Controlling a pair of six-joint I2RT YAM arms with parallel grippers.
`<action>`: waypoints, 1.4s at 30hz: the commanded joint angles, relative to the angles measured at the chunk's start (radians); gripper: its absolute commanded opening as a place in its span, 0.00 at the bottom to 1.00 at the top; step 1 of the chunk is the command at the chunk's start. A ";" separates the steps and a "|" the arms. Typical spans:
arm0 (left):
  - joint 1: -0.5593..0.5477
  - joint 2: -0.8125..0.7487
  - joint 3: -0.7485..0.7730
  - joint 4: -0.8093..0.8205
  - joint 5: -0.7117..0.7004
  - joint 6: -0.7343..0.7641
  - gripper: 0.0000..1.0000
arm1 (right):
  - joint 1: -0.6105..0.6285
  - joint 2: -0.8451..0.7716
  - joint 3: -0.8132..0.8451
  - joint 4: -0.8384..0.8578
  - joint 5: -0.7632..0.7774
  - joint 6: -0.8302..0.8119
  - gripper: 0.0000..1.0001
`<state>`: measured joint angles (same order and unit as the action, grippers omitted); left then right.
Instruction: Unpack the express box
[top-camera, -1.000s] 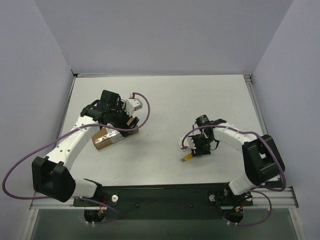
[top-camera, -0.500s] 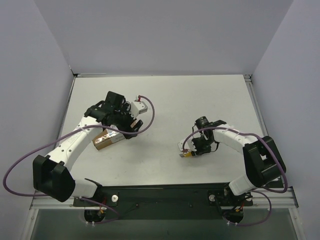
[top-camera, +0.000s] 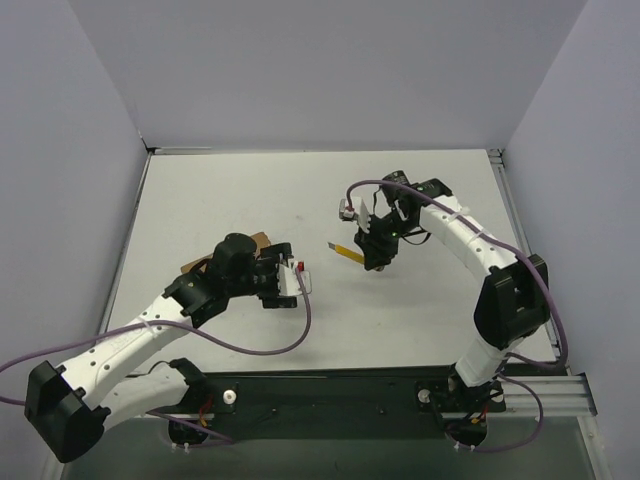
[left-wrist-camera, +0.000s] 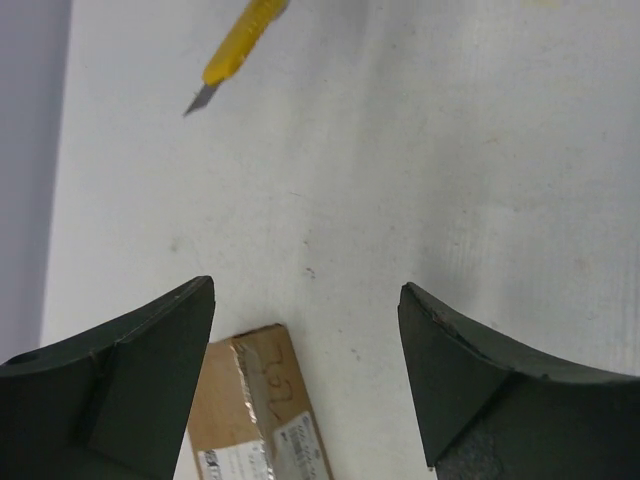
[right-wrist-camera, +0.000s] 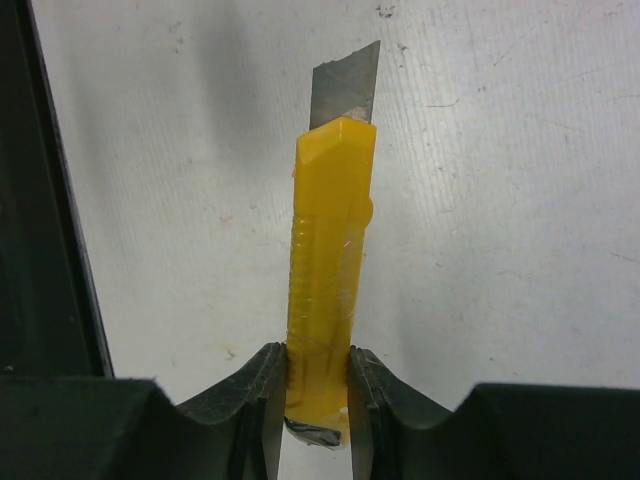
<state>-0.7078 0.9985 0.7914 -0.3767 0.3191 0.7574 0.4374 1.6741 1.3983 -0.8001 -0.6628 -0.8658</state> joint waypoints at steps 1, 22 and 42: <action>-0.012 0.023 -0.006 0.229 -0.012 0.158 0.82 | 0.018 0.052 0.070 -0.129 -0.106 0.142 0.08; -0.012 0.288 0.107 0.277 0.270 0.421 0.66 | 0.127 0.082 0.154 -0.159 -0.112 0.183 0.06; -0.021 0.402 0.124 0.378 0.075 0.482 0.01 | 0.144 0.082 0.200 -0.154 -0.072 0.214 0.14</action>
<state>-0.7277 1.4158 0.8875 -0.0792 0.4541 1.2831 0.5686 1.7493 1.5486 -0.9138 -0.7063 -0.6827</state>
